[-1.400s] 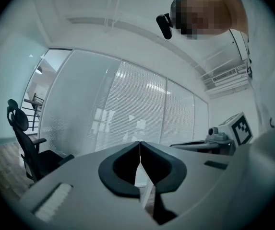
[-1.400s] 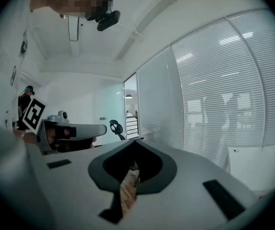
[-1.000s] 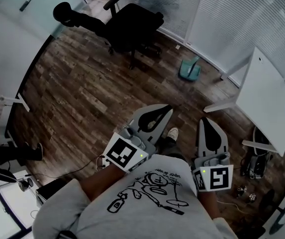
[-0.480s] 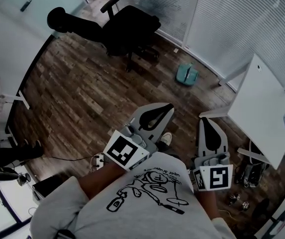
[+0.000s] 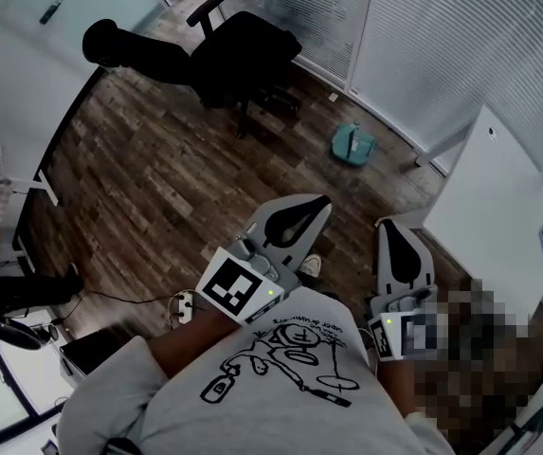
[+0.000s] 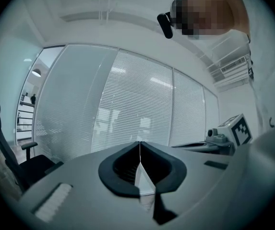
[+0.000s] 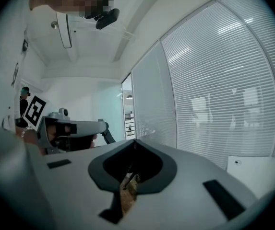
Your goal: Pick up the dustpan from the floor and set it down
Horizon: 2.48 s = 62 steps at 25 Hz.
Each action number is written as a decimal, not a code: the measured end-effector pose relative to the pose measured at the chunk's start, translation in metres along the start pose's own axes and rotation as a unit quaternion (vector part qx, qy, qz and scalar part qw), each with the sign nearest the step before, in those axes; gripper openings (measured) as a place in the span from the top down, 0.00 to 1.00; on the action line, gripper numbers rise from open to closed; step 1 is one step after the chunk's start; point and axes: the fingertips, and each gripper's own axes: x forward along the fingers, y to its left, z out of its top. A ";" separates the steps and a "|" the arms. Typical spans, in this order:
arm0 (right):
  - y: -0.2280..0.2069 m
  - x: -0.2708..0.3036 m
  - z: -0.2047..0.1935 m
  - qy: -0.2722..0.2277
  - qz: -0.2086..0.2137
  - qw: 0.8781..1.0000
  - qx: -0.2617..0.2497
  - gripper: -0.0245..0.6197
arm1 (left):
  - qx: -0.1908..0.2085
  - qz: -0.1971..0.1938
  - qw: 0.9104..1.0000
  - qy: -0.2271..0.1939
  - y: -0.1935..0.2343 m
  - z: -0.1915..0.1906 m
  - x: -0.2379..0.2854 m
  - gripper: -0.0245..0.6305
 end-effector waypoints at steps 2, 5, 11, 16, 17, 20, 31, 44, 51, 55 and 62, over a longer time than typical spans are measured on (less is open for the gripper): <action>-0.004 0.000 0.001 0.000 0.004 1.000 0.000 0.96 | -0.001 0.004 1.000 0.002 0.000 -0.001 0.004 0.96; -0.008 0.003 0.001 0.001 0.010 1.000 -0.002 0.96 | -0.002 0.009 1.000 0.006 0.002 -0.003 0.009 0.96; -0.015 0.013 -0.003 0.003 0.008 1.000 -0.001 0.96 | -0.010 0.009 1.000 0.007 0.013 -0.009 0.019 0.96; -0.025 0.031 -0.004 0.009 -0.001 1.000 -0.001 0.96 | -0.010 -0.001 1.000 0.006 0.027 -0.008 0.035 0.96; -0.027 0.037 -0.004 0.010 -0.002 1.000 -0.001 0.96 | -0.011 -0.001 1.000 0.005 0.033 -0.007 0.038 0.96; -0.032 0.059 -0.002 0.016 -0.001 1.000 -0.001 0.96 | -0.016 0.001 1.000 0.007 0.054 -0.005 0.048 0.96; -0.039 0.166 0.022 0.022 0.007 1.000 -0.011 0.96 | -0.018 0.009 1.000 -0.003 0.153 0.022 0.081 0.96; -0.038 0.271 0.051 0.020 0.001 1.000 -0.022 0.96 | -0.022 0.003 1.000 -0.014 0.252 0.049 0.107 0.96; -0.027 0.300 0.053 0.016 0.003 1.000 -0.024 0.96 | -0.019 0.004 1.000 -0.017 0.284 0.050 0.106 0.96; -0.024 0.304 0.051 0.019 0.004 1.000 -0.022 0.96 | -0.020 0.003 1.000 -0.017 0.287 0.052 0.103 0.96; -0.031 0.299 0.053 0.015 0.007 1.000 -0.024 0.96 | -0.021 0.006 1.000 -0.022 0.278 0.052 0.108 0.96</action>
